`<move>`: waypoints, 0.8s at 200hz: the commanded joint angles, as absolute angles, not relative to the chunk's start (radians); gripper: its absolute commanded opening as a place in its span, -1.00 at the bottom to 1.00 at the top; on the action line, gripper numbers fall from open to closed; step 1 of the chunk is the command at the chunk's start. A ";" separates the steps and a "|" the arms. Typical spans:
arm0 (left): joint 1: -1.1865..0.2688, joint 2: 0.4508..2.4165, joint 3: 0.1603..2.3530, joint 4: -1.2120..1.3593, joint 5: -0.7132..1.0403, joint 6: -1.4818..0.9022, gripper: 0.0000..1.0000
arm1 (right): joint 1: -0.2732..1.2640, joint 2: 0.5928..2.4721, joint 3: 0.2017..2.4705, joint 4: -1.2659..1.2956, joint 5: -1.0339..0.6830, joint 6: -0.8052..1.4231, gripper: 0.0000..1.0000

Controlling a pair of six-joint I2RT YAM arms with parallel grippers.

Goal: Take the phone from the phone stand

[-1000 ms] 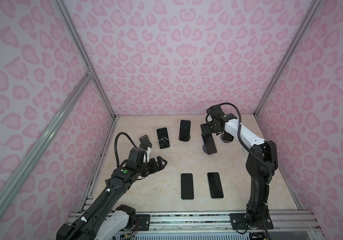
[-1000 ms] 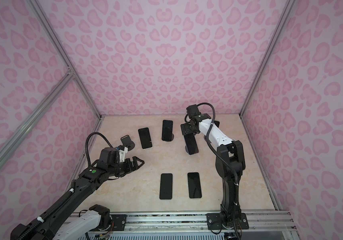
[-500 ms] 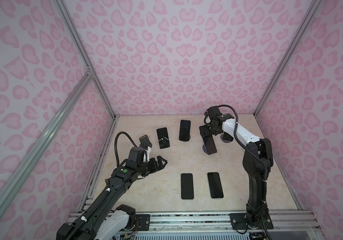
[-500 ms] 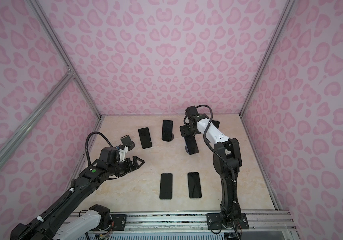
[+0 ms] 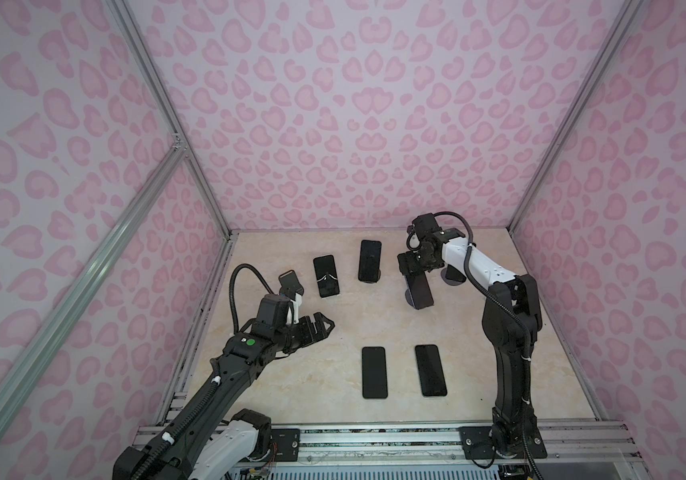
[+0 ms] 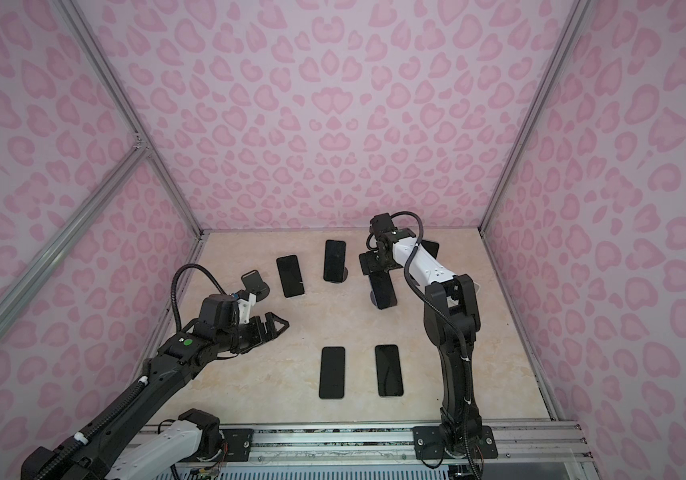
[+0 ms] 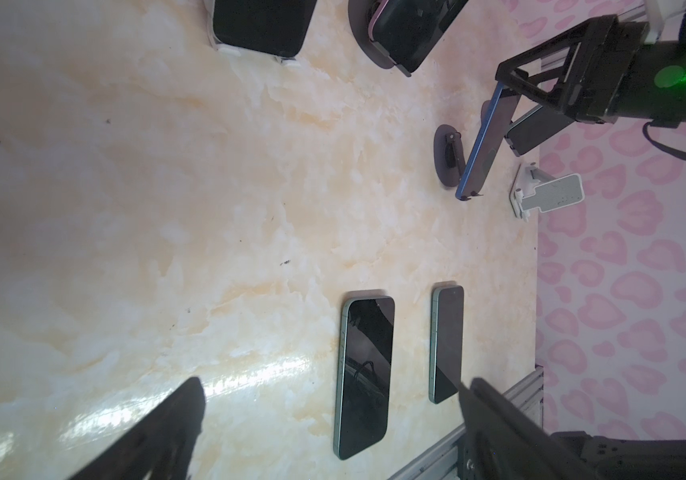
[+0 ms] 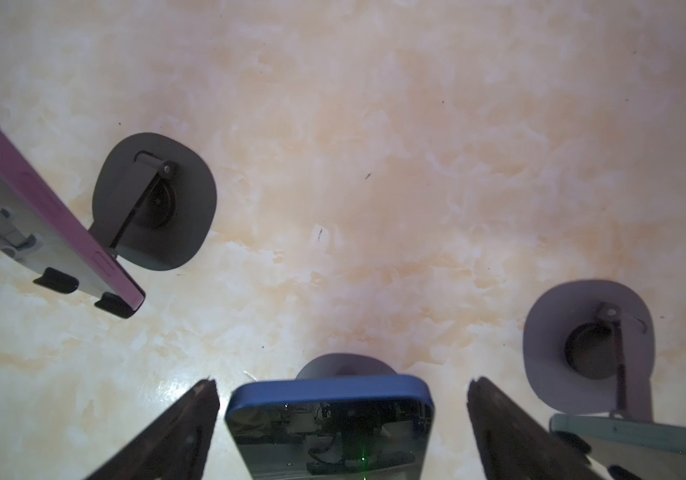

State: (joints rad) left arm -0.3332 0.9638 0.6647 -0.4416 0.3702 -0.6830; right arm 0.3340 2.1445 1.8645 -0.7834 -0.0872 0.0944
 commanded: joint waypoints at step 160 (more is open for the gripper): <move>-0.333 0.959 0.680 -0.457 0.364 -0.674 0.96 | 0.334 2.183 1.883 -0.803 -0.123 0.083 0.55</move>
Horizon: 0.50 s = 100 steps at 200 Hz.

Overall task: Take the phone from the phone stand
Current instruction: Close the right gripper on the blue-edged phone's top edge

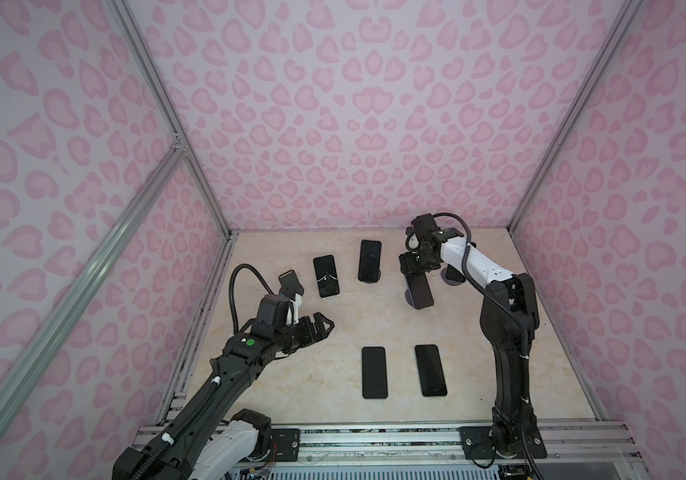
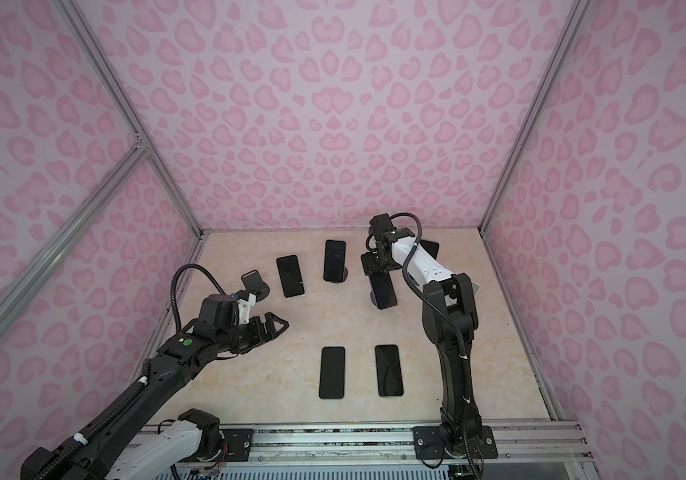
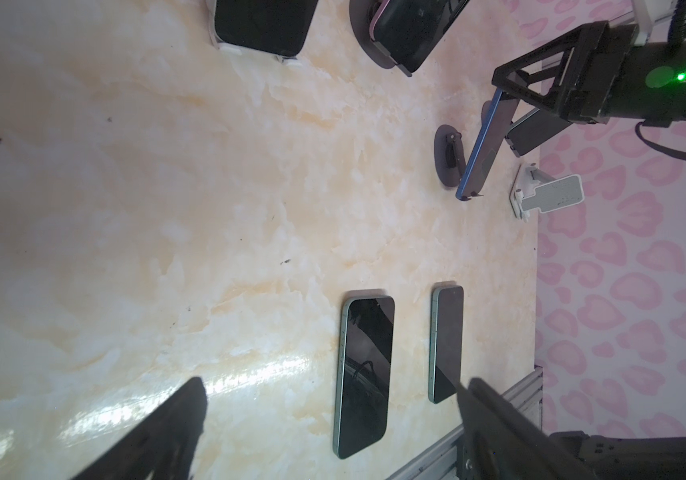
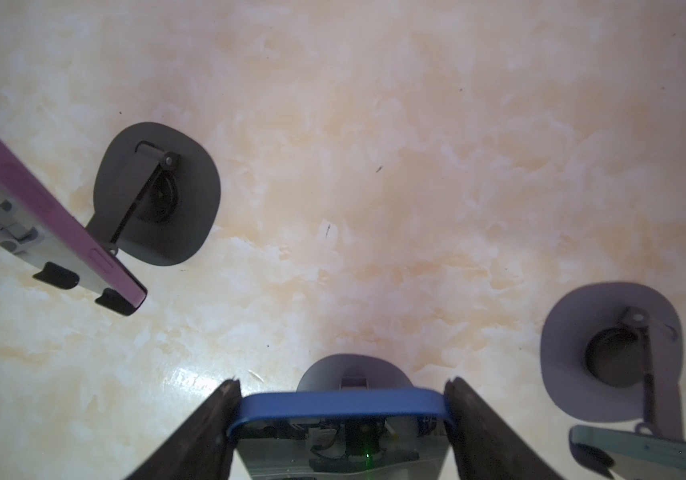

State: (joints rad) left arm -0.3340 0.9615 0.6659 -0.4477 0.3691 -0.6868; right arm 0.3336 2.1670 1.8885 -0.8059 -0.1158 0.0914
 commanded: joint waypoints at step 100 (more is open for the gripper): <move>-0.333 0.962 0.690 -0.463 0.364 -0.666 0.96 | 0.336 2.129 1.829 -0.751 -0.065 0.096 0.26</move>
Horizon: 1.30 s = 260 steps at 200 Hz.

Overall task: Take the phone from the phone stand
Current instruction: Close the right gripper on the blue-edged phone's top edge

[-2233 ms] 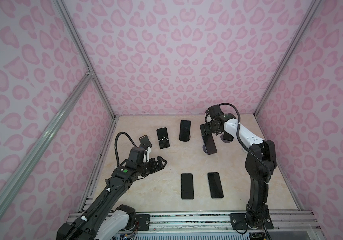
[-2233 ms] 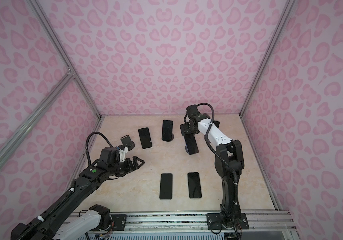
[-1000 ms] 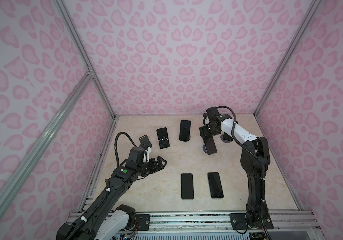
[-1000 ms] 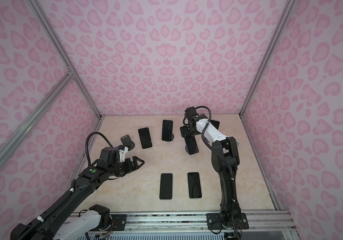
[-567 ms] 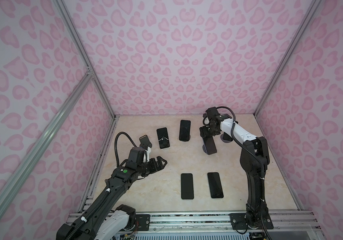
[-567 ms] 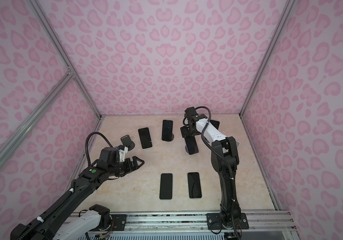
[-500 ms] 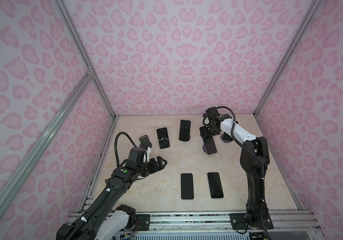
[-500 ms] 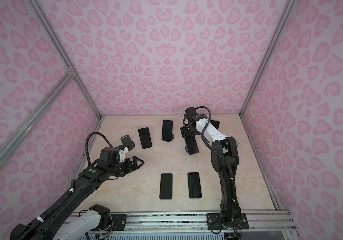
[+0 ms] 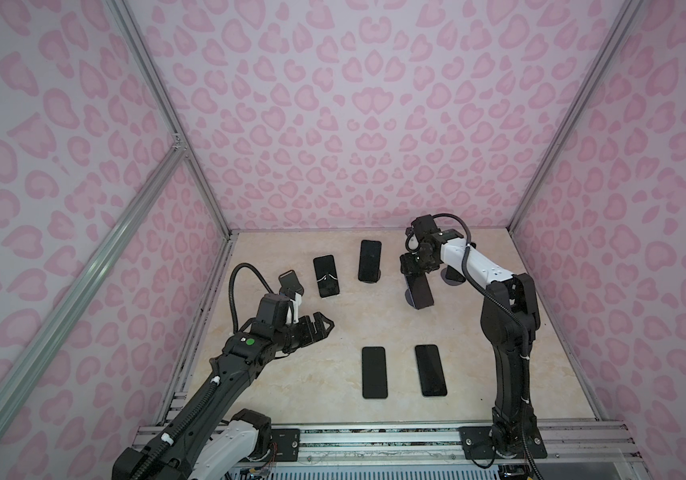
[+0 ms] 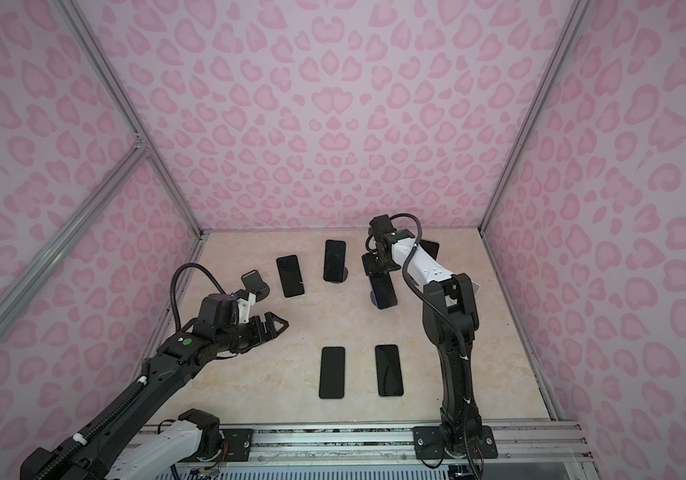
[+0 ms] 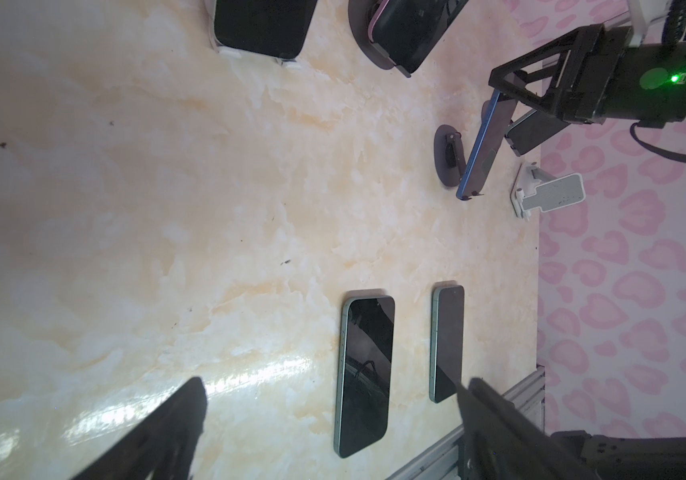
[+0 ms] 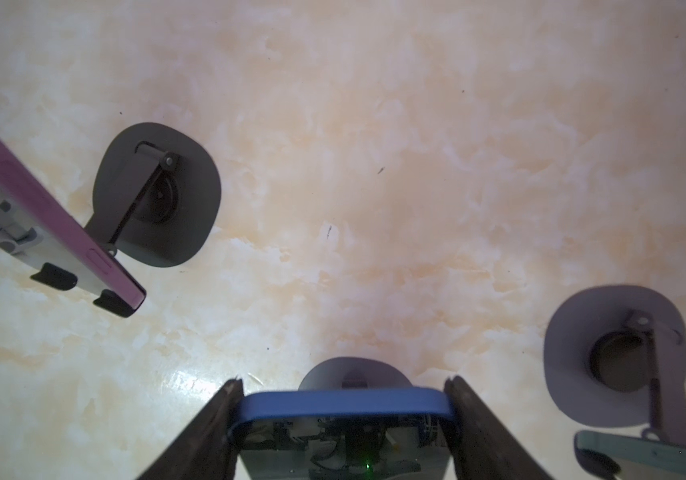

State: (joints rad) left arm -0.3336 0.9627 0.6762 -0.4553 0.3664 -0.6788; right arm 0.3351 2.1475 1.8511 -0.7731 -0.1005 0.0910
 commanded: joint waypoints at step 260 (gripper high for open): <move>-0.334 0.953 0.682 -0.448 0.371 -0.658 0.95 | 0.362 1.832 1.572 -0.596 0.036 0.169 0.15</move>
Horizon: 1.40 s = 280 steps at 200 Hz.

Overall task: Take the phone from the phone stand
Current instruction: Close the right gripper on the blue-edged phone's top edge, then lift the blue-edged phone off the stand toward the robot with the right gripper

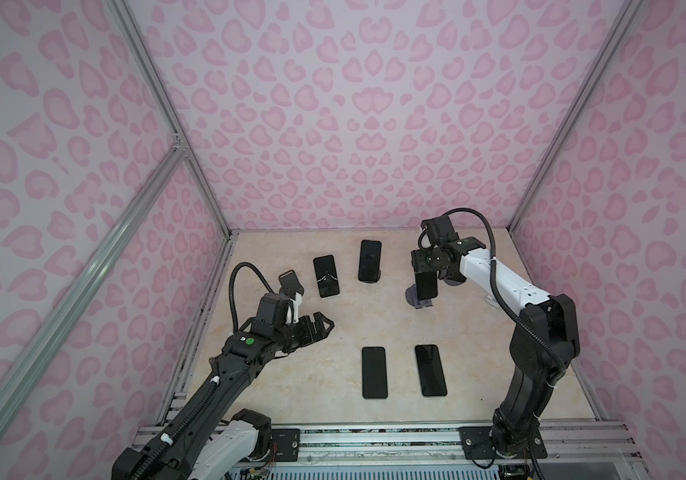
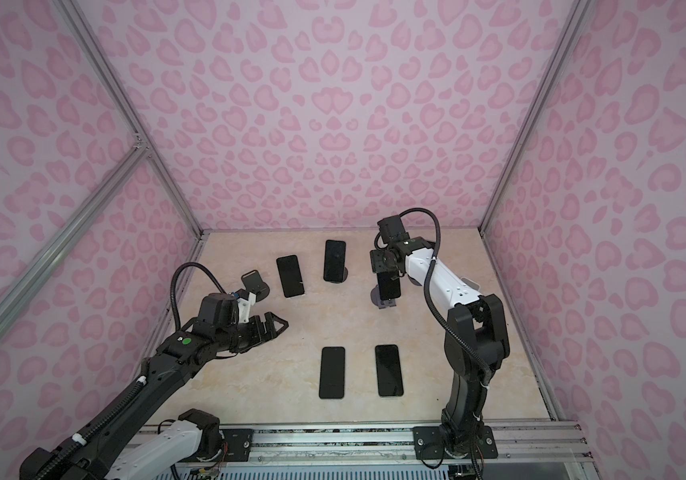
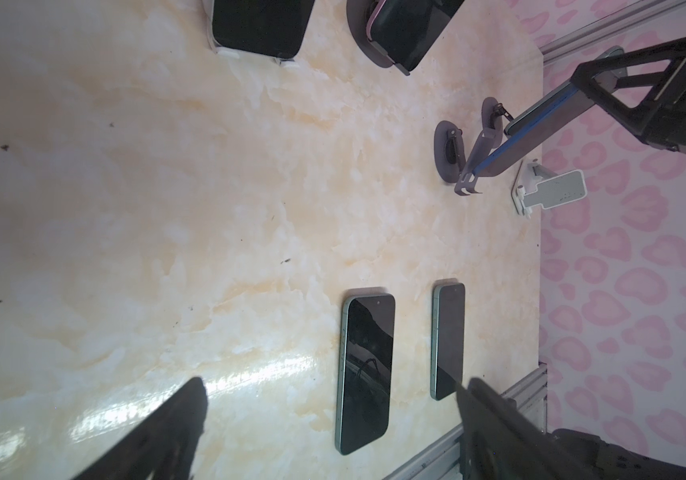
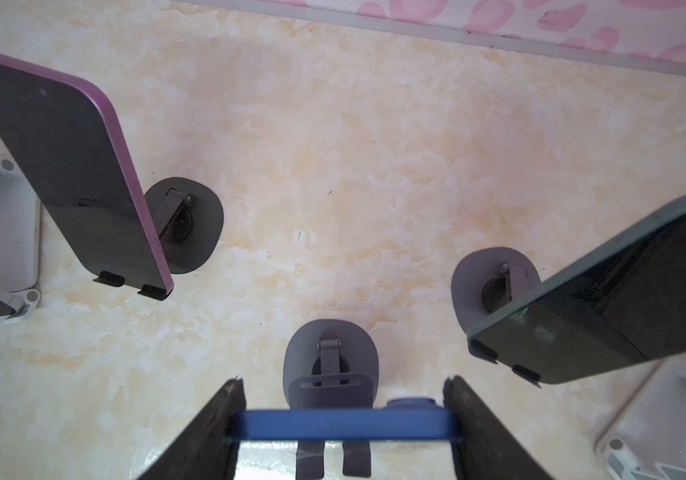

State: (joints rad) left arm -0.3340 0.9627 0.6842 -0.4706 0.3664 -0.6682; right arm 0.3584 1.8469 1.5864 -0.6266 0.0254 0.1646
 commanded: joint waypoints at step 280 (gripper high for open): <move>-0.333 0.963 0.668 -0.401 0.410 -0.619 0.95 | 0.335 1.368 1.136 -0.719 0.114 0.255 0.14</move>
